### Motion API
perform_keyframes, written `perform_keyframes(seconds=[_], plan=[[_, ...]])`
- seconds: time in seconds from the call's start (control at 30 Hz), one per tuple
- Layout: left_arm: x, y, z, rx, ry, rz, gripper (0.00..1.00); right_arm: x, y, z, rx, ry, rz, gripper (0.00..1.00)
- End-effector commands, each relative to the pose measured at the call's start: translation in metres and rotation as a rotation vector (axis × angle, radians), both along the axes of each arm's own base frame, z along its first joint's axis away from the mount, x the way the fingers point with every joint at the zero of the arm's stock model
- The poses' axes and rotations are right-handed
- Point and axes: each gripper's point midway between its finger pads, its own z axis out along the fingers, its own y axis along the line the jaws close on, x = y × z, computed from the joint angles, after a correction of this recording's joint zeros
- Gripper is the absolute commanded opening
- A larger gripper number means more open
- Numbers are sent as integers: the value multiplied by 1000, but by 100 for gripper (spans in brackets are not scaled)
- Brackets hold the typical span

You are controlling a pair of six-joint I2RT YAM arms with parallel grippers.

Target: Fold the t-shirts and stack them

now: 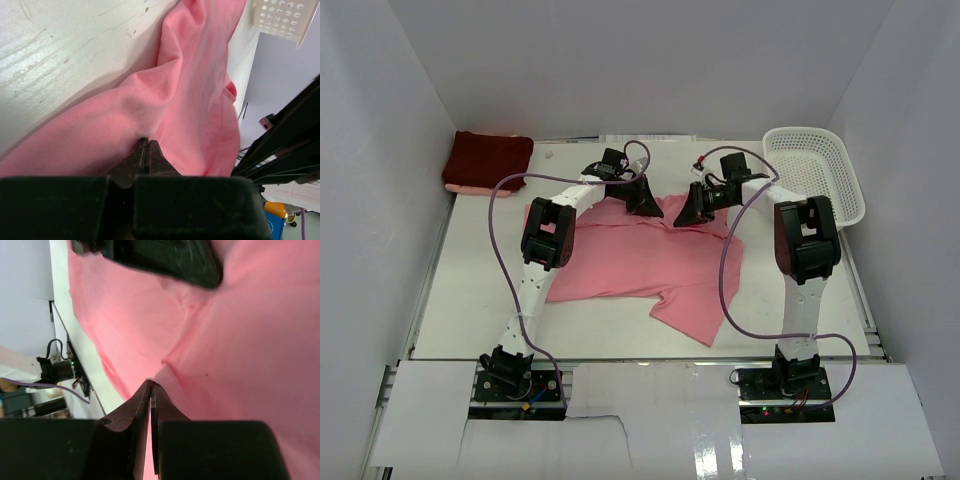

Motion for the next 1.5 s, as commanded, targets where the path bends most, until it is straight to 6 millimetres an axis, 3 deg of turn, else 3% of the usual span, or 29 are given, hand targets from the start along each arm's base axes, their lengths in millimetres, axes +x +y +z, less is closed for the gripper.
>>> perform_keyframes(seconds=[0.0,0.03,0.07,0.1,0.17,0.2,0.27,0.43,0.53,0.57,0.63,0.73,0.77,0.87,0.9,0.97,1.03,1.07,1.1,1.13,1.2,1.23,1.33,1.47], plan=[[-1,12,1,74,-14,25,0,-20,3,-3,35,97,-23,8],[-1,12,1,74,-14,25,0,-21,4,-6,38,103,-29,8],[-1,13,1,74,-15,23,0,-34,5,-10,61,142,-17,18],[-1,13,1,74,-15,23,0,-40,9,-6,79,160,-14,45],[-1,14,-1,78,-12,25,0,-44,12,1,112,133,-16,63],[-2,14,-1,78,-12,24,0,-51,12,6,124,131,-19,67],[-2,14,-2,79,-9,24,0,-49,12,15,140,100,-31,67],[-3,15,-2,79,-9,21,0,-20,12,54,124,-55,-57,68],[-4,17,4,78,-15,21,0,-4,13,70,107,-110,-65,68],[-2,19,12,72,-26,24,0,0,10,67,69,-124,-70,69],[-2,20,26,65,-48,26,0,16,5,69,9,-179,-105,68],[5,22,66,41,-114,45,0,36,-11,53,-132,-232,-170,68],[6,23,91,20,-148,52,0,44,-17,52,-172,-252,-199,67],[8,32,132,-6,-208,74,0,61,-34,40,-294,-286,-265,62],[3,38,158,-15,-249,87,0,63,-38,32,-325,-279,-268,61],[0,50,184,-16,-303,112,2,72,-46,24,-385,-285,-295,54],[-12,66,213,-10,-368,133,4,81,-56,13,-455,-284,-318,25],[-10,84,218,2,-377,165,6,83,-59,8,-477,-280,-325,8],[-11,97,219,18,-379,194,8,89,-59,5,-490,-282,-326,8],[-14,128,212,46,-353,254,9,92,-63,1,-517,-282,-331,8],[-13,162,193,85,-317,335,9,102,-68,-4,-552,-292,-354,8],[-17,193,169,115,-254,393,6,105,-69,-4,-558,-297,-358,8],[-21,233,138,204,-214,475,2,114,-74,-8,-593,-301,-382,8],[-34,261,90,398,-169,530,1,122,-83,-16,-652,-302,-410,8]])
